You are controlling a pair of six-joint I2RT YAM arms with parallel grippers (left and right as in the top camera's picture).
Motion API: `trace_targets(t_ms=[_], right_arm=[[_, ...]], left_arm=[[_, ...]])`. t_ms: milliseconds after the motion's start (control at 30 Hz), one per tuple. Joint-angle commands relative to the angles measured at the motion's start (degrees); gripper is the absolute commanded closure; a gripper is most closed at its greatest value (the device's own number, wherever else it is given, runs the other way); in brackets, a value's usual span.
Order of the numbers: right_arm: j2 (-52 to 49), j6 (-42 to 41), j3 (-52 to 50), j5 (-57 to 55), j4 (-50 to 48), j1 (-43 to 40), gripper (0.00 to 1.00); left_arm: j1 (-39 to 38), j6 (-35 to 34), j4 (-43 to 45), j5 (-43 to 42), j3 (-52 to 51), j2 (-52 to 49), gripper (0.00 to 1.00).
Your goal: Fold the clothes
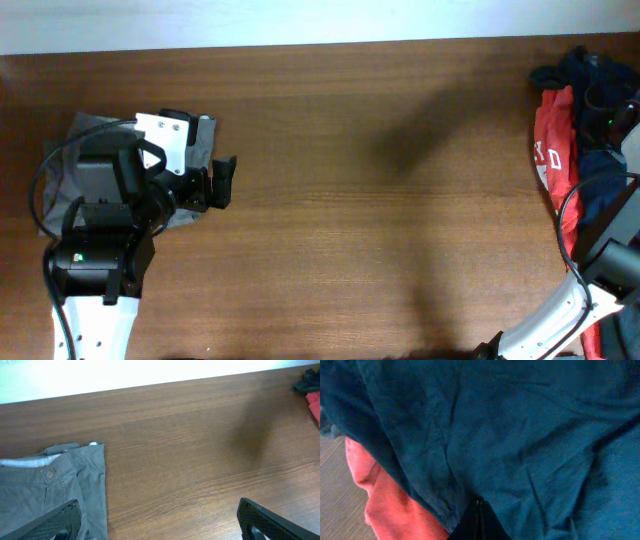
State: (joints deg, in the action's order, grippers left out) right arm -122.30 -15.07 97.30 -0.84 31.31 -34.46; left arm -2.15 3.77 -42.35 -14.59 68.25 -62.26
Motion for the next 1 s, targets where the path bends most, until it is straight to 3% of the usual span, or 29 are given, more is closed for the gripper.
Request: trace_targets(t_ms=[0,67,133,167,400,467,533,567,667,700,967], right_arm=[[4.85,1.75,0.44,-1.31,-0.46,0.46,0.96],[4.55,1.75,0.39,-1.18,0.11,0.74,0.95],[3.82,1.75,0.37,-1.18,0.20,0.81,0.48],[3.50,1.73,0.37,-1.18,0.13,0.81,0.40],[-0.35,1.68,0.37,-1.31,-0.42,0.74,0.28],[-2.16,0.94,0.37,-1.09,-0.26,0.81,0.29],[-3.26,0.87,0.37,-0.94,-0.26,0.98,0.36],[-3.48,0.90,0.37,-0.92,-0.26,0.98,0.45],[-3.02,0.90,0.46,0.28,-0.17,1.01,0.89],[-2.58,0.90,0.46,0.94,0.00,1.01,0.96],[11.61,1.16,2.99,10.69,0.90,2.16,0.96]], left_arm=[[-0.22,-0.52,0.74,-0.68,1.33,-0.04,0.01],[-0.22,-0.52,1.14,-0.68,1.36,-0.04,0.01],[-0.22,-0.52,1.36,-0.68,1.36,-0.04,0.01],[-0.20,-0.52,1.33,-0.68,1.33,-0.04,0.01],[-0.22,-0.52,1.33,-0.68,1.33,-0.04,0.01],[-0.22,-0.52,1.36,-0.68,1.36,-0.04,0.01],[-0.22,-0.52,1.36,-0.68,1.33,-0.04,0.01],[-0.20,-0.50,1.36,-0.66,1.33,-0.04,0.01],[-0.20,-0.50,1.38,-0.66,1.36,-0.04,0.01],[-0.20,-0.50,1.40,-0.66,1.33,-0.04,0.01],[-0.20,-0.50,4.76,-0.66,1.36,-0.02,0.01]])
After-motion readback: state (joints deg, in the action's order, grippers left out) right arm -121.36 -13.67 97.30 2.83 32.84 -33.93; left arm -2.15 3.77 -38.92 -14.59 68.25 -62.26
